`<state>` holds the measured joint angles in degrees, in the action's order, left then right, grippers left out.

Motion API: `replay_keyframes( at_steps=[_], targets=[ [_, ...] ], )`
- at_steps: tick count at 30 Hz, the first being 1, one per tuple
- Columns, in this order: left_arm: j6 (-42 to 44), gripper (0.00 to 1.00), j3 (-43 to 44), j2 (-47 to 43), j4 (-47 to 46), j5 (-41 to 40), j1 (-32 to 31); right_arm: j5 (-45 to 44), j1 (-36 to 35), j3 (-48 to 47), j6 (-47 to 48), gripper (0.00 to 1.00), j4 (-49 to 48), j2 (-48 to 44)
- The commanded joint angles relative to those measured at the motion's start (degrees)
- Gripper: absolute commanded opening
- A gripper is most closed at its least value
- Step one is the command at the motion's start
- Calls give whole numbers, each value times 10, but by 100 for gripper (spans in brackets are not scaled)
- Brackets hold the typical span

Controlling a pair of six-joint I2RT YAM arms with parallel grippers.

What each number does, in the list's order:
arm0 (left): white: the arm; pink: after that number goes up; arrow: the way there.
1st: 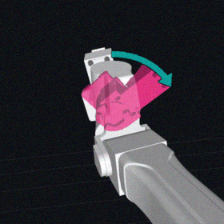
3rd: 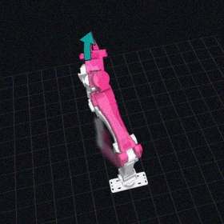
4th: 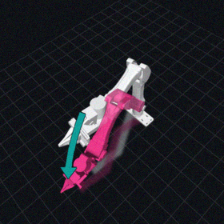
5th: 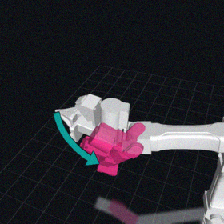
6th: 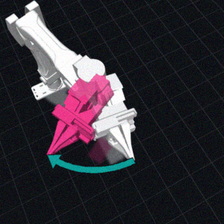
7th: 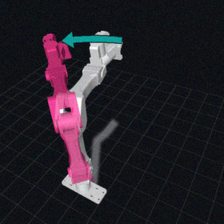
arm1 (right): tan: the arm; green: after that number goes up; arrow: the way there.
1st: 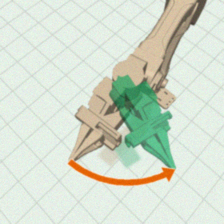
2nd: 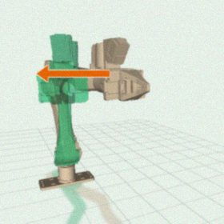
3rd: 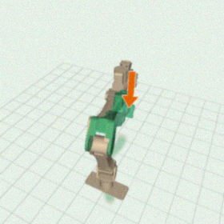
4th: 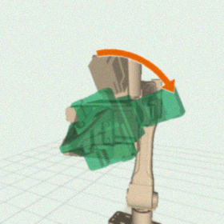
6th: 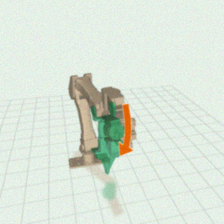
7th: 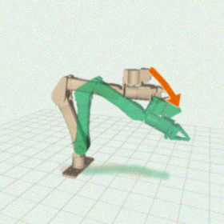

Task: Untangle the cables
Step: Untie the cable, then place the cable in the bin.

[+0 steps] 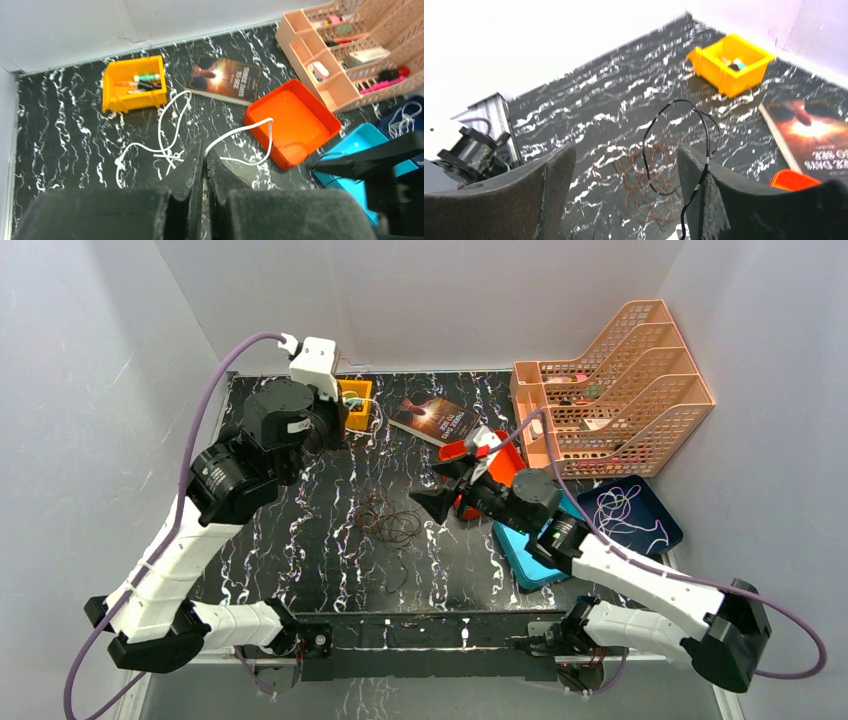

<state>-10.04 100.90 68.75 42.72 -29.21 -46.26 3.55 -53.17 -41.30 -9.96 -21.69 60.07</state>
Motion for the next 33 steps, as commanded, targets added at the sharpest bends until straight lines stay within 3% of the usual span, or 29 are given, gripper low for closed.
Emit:
replay_keyframes(
  at_steps=[1,8,13,16,23,26,30,31,32,33],
  targets=[
    [-8,0,-42,-33,-24,50,-3,4,-2,-28,8,82,-16,-44],
    [-17,0,-96,-51,-46,129,-3,36,-1,-96,-82,82,-106,4],
    [-17,0,-106,-48,-50,143,-3,17,-2,-113,-133,79,-159,40],
    [-20,0,-106,-51,-49,115,-3,0,-1,-157,-142,79,-69,59],
    [-67,0,-111,-94,-28,-123,-3,47,-1,-207,-184,78,121,134],
    [-84,0,-123,-121,-24,-158,-3,46,-2,-208,-179,79,172,183],
    [-97,0,-137,-143,-15,-171,-3,-58,-2,-217,-107,84,248,226],
    [-100,0,-137,-144,-9,-170,-3,-86,-2,-235,-95,86,279,229],
    [-105,0,-142,-144,-3,-159,-3,-123,-2,-319,-74,88,390,254],
    [-106,0,-146,-143,-3,-154,-3,-117,-2,-359,-71,89,432,269]
  ],
)
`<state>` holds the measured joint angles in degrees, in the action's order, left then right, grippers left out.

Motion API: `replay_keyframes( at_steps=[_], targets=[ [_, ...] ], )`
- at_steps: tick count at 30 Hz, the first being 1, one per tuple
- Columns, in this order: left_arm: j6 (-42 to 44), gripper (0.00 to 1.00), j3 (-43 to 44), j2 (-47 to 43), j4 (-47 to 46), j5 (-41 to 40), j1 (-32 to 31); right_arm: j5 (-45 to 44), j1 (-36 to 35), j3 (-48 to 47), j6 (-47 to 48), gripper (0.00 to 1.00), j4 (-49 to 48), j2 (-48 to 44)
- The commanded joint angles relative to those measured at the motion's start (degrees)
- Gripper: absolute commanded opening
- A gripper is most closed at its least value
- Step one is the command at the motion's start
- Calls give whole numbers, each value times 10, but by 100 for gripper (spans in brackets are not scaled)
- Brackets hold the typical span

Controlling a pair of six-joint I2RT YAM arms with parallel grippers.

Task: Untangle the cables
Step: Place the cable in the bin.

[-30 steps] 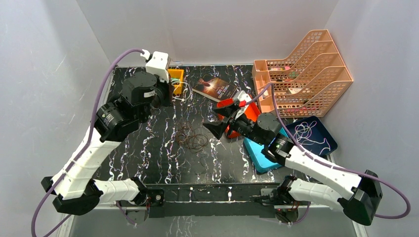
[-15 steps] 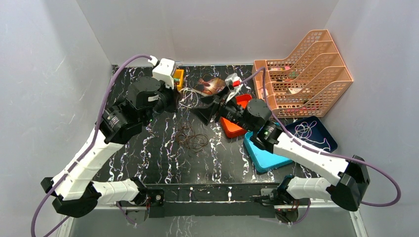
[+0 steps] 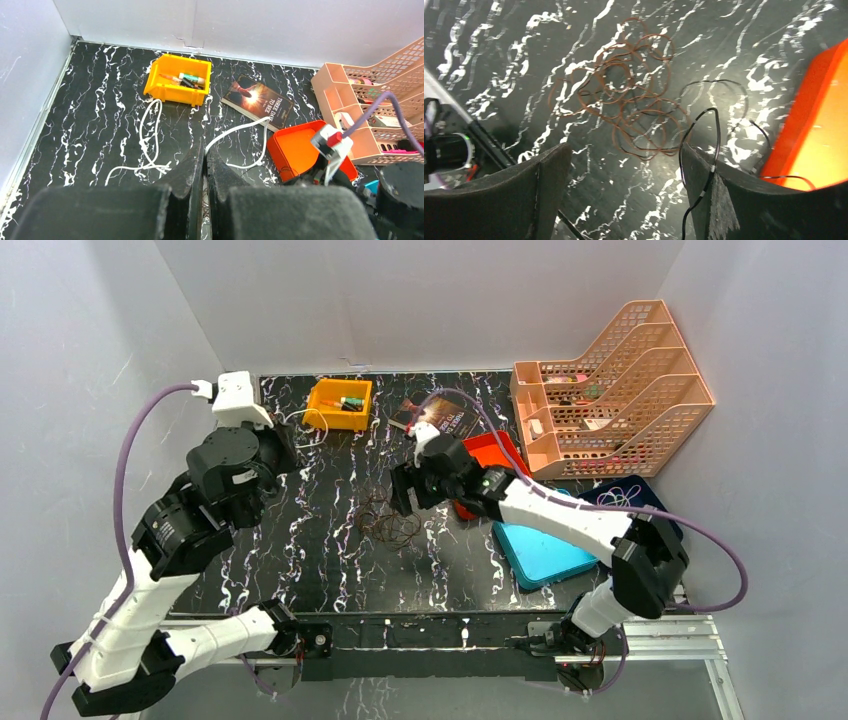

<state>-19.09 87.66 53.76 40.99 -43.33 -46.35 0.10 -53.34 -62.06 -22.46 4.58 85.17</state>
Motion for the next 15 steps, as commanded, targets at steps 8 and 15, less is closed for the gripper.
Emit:
replay_keyframes(
  at_steps=[8,15],
  targets=[
    [-18,0,-27,11,1,0,-2,285,-6,-140,-16,93,84,56],
    [-8,0,-29,2,0,-14,-2,44,-12,-89,17,97,135,21]
  ],
)
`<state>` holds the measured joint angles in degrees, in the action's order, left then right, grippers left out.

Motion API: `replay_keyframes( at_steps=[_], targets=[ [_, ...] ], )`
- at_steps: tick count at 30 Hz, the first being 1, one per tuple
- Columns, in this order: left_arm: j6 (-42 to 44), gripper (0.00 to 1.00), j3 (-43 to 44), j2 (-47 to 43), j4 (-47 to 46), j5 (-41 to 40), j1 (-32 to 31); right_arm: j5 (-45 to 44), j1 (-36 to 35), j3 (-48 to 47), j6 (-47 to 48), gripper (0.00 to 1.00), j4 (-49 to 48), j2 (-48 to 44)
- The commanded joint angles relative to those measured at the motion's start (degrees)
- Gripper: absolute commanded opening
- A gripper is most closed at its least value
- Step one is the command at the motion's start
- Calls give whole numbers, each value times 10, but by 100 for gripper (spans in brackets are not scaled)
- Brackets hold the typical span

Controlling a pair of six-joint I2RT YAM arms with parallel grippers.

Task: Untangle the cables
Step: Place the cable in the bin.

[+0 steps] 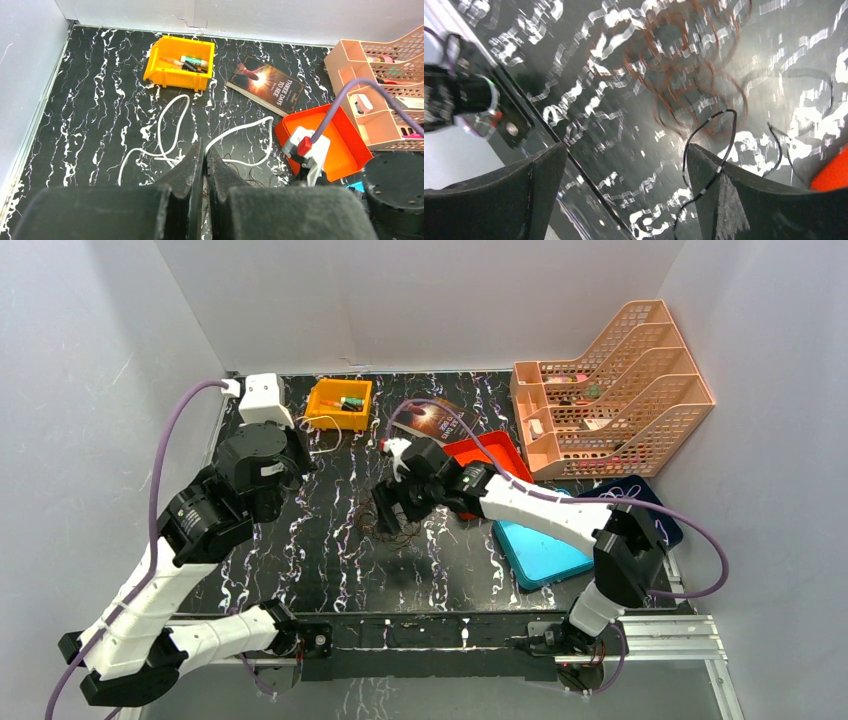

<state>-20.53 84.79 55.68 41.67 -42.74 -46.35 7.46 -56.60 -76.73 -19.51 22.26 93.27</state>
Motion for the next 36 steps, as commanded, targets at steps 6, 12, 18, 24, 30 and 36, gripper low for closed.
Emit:
replay_keyframes(
  at_steps=[6,12,18,24,30,36],
  targets=[
    [3,0,-9,-15,-8,-11,-2,201,36,82,-2,98,-156,-82],
    [-5,0,-20,-21,-5,0,-2,286,42,108,-47,98,-230,-90],
    [-10,0,-27,-23,-3,7,-2,298,42,84,-70,98,-256,-114],
    [-10,0,-30,-26,-3,5,-2,242,36,-35,75,98,-36,-45],
    [-9,0,-26,-31,0,0,-2,-50,19,-102,126,98,187,34],
    [-13,0,-32,-30,-2,-5,-2,-18,11,-116,113,98,120,-14]
  ],
)
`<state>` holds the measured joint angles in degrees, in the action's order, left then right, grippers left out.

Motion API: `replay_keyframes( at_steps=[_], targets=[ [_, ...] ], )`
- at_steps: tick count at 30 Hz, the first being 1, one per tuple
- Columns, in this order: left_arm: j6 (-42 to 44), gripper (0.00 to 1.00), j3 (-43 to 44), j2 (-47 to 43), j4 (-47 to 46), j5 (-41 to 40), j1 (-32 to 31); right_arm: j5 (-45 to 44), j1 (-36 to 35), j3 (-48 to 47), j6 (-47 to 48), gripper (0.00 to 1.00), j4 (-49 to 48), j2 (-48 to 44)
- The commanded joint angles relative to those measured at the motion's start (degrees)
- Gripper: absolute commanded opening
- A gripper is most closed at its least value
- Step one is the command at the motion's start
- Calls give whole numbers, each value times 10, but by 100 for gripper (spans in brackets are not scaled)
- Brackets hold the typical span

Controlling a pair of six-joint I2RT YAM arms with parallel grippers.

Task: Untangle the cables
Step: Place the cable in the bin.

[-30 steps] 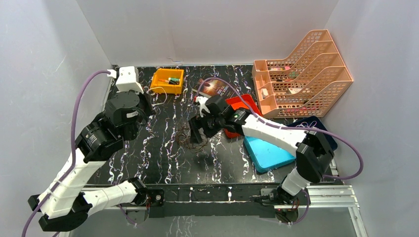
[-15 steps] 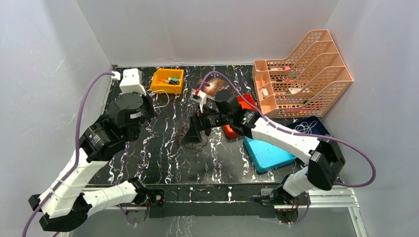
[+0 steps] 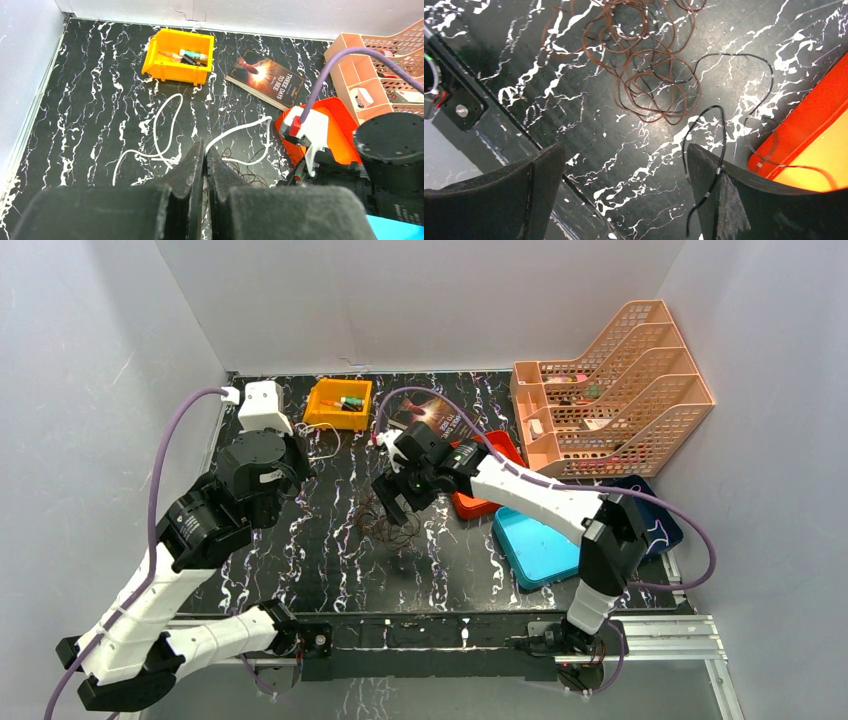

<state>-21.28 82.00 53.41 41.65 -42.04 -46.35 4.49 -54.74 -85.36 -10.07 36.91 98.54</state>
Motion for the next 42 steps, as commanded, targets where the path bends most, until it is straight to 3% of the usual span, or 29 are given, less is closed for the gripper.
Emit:
replay_keyframes(
  at_steps=[1,4,5,7,9,10,13,14,17,18,19,21,22,24,30,34,38,42],
  targets=[
    [-5,0,-7,-6,-5,-8,-2,60,-8,-2,18,98,-81,-87],
    [-1,0,-3,3,-2,3,-2,131,-8,23,32,98,-122,-112],
    [-1,0,-1,5,-1,5,-2,64,-13,13,34,98,-97,-107],
    [-5,0,-3,4,1,8,-2,-166,-31,-24,34,98,-6,-72],
    [-8,0,-7,2,-2,9,-2,-267,-33,-53,34,98,79,-36],
    [-9,0,-9,1,-2,9,-2,-208,-35,-49,62,98,78,-39],
    [-8,2,-15,2,-4,7,-2,141,-44,37,110,98,-68,-136],
    [-7,2,-13,5,-3,6,-2,124,-53,63,98,98,-109,-157],
    [-11,2,-10,8,1,9,-2,-399,-83,47,49,98,-51,-126],
    [-12,2,-11,8,0,8,-2,-402,-79,30,51,98,-3,-115],
    [-14,2,-13,6,-1,7,-2,-309,-77,30,76,98,-5,-124],
    [-15,3,-22,4,-9,5,-2,-77,-77,80,86,98,-124,-172],
    [-12,3,-26,6,-13,7,-2,-21,-77,112,69,98,-175,-196],
    [-7,3,-18,15,-10,21,-2,-47,-77,138,53,98,-210,-215],
    [-5,1,-19,11,-18,39,-2,-215,-75,107,33,98,-159,-197],
    [11,0,-4,20,-22,85,-2,-113,-75,120,69,98,-203,-225],
    [32,0,-2,18,-47,177,-2,-71,-75,225,71,98,-384,-321],
    [37,0,-8,15,-66,237,-2,-76,-75,352,50,92,-685,-391]
  ],
)
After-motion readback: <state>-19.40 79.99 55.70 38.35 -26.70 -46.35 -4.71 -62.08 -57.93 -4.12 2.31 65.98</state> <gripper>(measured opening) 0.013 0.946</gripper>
